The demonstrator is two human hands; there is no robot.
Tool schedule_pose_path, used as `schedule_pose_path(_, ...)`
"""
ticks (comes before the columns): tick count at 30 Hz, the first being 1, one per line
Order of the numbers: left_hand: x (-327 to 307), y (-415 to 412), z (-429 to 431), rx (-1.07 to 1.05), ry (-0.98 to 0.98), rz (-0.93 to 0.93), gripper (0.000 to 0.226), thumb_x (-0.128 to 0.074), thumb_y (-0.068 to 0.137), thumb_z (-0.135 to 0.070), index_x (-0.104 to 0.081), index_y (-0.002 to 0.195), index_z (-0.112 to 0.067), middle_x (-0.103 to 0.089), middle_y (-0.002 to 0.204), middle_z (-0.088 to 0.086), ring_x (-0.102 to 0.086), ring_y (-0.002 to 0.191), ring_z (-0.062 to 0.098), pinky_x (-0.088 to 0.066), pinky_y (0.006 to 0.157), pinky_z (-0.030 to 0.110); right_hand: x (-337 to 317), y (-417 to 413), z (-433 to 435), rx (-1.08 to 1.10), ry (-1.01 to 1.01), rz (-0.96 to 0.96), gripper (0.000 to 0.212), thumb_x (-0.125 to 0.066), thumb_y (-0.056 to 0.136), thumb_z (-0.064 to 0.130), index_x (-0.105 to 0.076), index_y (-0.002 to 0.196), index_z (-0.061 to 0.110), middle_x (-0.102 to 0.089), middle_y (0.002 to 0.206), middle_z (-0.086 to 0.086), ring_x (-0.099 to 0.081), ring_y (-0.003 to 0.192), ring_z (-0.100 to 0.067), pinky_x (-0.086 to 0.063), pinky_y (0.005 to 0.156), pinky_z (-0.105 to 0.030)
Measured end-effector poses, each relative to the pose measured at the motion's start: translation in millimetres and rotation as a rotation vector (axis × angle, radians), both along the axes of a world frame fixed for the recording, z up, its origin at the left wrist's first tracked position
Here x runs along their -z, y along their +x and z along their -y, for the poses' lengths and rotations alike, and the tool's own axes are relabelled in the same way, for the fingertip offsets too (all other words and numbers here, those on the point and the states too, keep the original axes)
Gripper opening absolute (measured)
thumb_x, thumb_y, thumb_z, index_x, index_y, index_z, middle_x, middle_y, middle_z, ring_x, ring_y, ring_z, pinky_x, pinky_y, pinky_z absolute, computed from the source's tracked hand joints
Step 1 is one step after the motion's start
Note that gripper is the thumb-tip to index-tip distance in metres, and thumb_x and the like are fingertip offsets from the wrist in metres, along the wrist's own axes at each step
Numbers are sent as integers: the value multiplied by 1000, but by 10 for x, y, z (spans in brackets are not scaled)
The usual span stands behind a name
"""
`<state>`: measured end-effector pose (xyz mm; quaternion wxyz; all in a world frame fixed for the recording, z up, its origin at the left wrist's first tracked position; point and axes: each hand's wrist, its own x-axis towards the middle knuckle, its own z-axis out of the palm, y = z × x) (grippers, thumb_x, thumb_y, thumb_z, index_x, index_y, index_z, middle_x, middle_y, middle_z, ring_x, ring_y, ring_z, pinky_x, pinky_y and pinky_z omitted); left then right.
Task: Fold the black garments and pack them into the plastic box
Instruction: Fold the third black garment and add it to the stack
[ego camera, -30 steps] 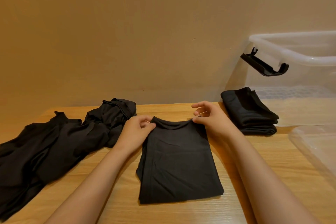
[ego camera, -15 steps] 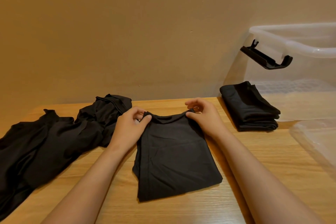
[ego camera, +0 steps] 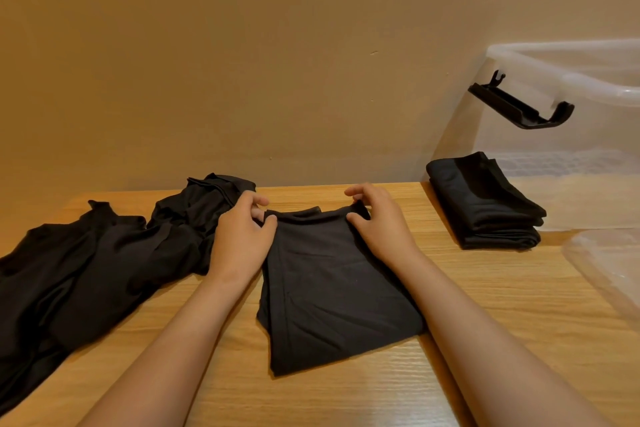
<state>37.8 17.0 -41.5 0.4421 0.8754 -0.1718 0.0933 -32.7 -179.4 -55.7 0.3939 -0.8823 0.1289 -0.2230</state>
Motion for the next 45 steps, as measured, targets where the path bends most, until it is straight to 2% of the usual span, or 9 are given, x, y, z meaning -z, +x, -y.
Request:
schedule_pose_path(3,12,-2,-16,-3,5,37,29,-63,90,-10,-54,117,-17,-57,88,-4,-55,70,12,-46,67,24,-20,-8,7,5,-71,24,36,-64,89,8,-57,121,22,-53,125,4,-46,121,-9,-32,96,-14)
schedule_pose_path(7,-71,-40,-70,9,43,188,35,-61,86,1,-55,116,-16,-51,100,-4,-49,83,12,-42,75,23,-150,-66,36,-51,-177,111,19,-63,90,8,-65,103,21,-57,106,11,-43,108,-2,-30,86,-4)
schedule_pose_path(11,-214,-282,-43,294,112,340,22,-56,89,0,-63,100,-18,-56,97,-11,-52,98,5,-43,87,20,-233,-136,-58,-261,-260,107,20,-58,91,3,-71,94,18,-62,94,13,-46,100,-1,-36,85,-9)
schedule_pose_path(15,-30,-453,69,457,447,176,31,-48,99,-27,-50,130,-25,-46,130,-12,-38,126,3,-31,107,23,-82,-96,-198,-419,-374,-80,29,-52,94,8,-66,118,17,-63,123,3,-45,123,-11,-34,107,-30)
schedule_pose_path(19,81,-360,82,392,667,120,68,-32,98,-56,-15,155,-22,-9,162,-5,-1,149,10,-1,120,29,-37,-107,-189,-321,-479,-302,47,-35,103,34,-29,150,33,-25,158,9,-11,147,-10,-6,119,-32)
schedule_pose_path(25,102,-322,100,456,765,81,104,-2,68,-80,-1,156,-25,8,163,-5,14,148,7,12,116,27,-16,-182,-208,-232,-555,-498,49,-18,103,49,-8,151,45,-1,162,10,8,148,-11,4,120,-40)
schedule_pose_path(32,76,-478,124,546,764,114,103,-5,71,-82,-6,156,-23,5,164,-3,12,148,8,7,121,31,-19,-478,-202,-152,-549,-528,52,-18,102,49,-5,152,41,2,162,7,10,148,-13,6,120,-41)
schedule_pose_path(37,-157,-793,-66,575,690,240,86,-23,84,-76,-1,155,-32,16,158,-16,25,142,-4,17,115,24,-162,-860,-329,-172,-503,-344,56,-27,102,46,-6,153,36,3,162,10,15,146,-8,12,118,-36)
schedule_pose_path(45,-198,-1440,-606,695,746,-6,85,-37,84,-72,11,149,-45,31,138,-37,40,105,-32,21,97,4,-99,-1640,-574,-386,-584,-451,81,-8,79,73,-2,152,38,8,160,16,20,143,1,15,116,-26)
